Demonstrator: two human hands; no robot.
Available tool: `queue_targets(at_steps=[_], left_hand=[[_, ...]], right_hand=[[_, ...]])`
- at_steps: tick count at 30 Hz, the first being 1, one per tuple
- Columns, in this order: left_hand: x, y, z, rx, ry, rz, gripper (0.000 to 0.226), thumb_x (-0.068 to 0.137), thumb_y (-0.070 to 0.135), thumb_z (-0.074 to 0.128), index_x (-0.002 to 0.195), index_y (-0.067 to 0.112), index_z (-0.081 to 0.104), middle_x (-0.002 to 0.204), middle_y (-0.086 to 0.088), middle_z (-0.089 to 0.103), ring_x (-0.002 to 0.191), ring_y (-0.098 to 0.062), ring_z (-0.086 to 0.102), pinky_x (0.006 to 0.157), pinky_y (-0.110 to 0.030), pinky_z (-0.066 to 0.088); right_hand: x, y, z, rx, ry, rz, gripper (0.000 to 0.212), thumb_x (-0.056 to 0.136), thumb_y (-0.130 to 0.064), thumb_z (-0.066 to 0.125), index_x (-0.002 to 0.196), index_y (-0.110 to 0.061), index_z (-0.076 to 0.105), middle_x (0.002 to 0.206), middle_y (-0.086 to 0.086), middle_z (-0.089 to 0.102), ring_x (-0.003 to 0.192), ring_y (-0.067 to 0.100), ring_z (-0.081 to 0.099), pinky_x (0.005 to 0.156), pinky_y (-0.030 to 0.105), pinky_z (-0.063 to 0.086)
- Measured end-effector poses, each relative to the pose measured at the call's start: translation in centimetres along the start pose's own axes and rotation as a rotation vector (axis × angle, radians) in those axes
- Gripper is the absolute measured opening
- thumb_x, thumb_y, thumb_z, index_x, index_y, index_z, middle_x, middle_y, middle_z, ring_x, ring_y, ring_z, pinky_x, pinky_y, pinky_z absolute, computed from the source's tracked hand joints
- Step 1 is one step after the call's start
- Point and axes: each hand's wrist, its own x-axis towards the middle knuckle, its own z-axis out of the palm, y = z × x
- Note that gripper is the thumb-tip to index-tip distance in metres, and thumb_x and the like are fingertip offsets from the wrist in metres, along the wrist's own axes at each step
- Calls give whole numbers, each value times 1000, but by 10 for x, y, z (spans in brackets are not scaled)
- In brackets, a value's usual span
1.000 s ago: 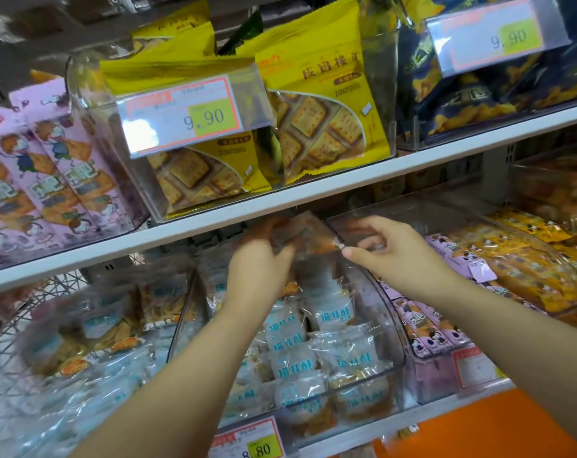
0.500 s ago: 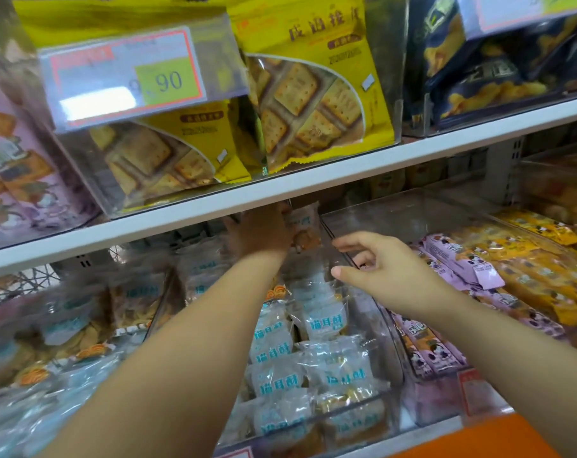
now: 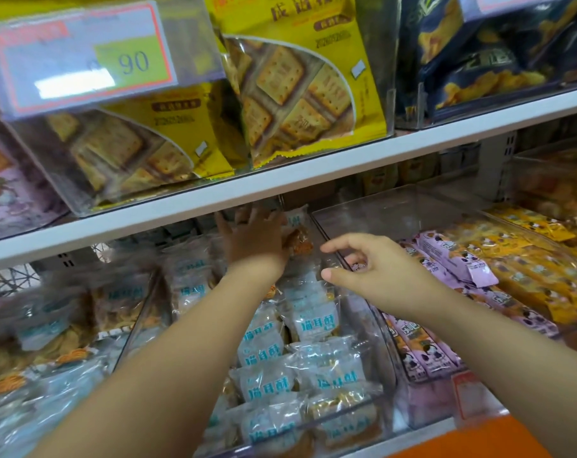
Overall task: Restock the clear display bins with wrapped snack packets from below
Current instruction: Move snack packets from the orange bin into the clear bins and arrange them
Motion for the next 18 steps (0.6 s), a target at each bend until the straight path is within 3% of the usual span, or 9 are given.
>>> queue_targets(at_steps=[3,8,11,14,16,18], left_hand=[[-4,-2,6,52,-12,25,45,92,45,52,133,31,41,145,-2,36,136,-31,28,112,-62,-2],[-1,2,9,99,27,27,41,93,33,53,132,27,45,139,-6,41,131,-32,35,112,-62,1],[1,2,10,103,26,27,43,92,37,55,132,26,46,140,-6,40,132,-32,35,112,-62,3],[-3,0,-1,80,19,38,51,90,55,49,133,28,43,142,-5,39,132,-31,35,111,-59,9],[-12,-4,-14,32,59,66,52,89,65,40,127,29,46,135,-4,46,125,-30,43,108,-53,17],[-27,-16,-28,-34,125,84,46,89,63,43,119,30,51,124,-3,56,114,-29,51,105,-46,20]], right_hand=[[-1,-2,0,-15,5,-6,30,86,-34,66,115,-36,59,119,-14,52,105,2,49,73,10,36],[0,-2,1,-17,6,-5,28,86,-33,66,113,-37,60,117,-14,51,104,2,49,72,6,33],[1,-2,2,-16,8,-7,27,86,-32,67,112,-36,61,117,-14,52,104,3,49,73,6,34],[-1,-6,1,-33,13,-13,27,85,-30,67,112,-33,61,122,-11,54,109,5,50,82,17,40],[-5,-11,0,-79,38,-33,28,85,-29,67,112,-31,62,122,-9,56,112,9,50,89,23,39],[-8,-20,1,-208,70,-71,28,85,-28,67,113,-29,63,118,-7,57,109,10,47,85,23,34]])
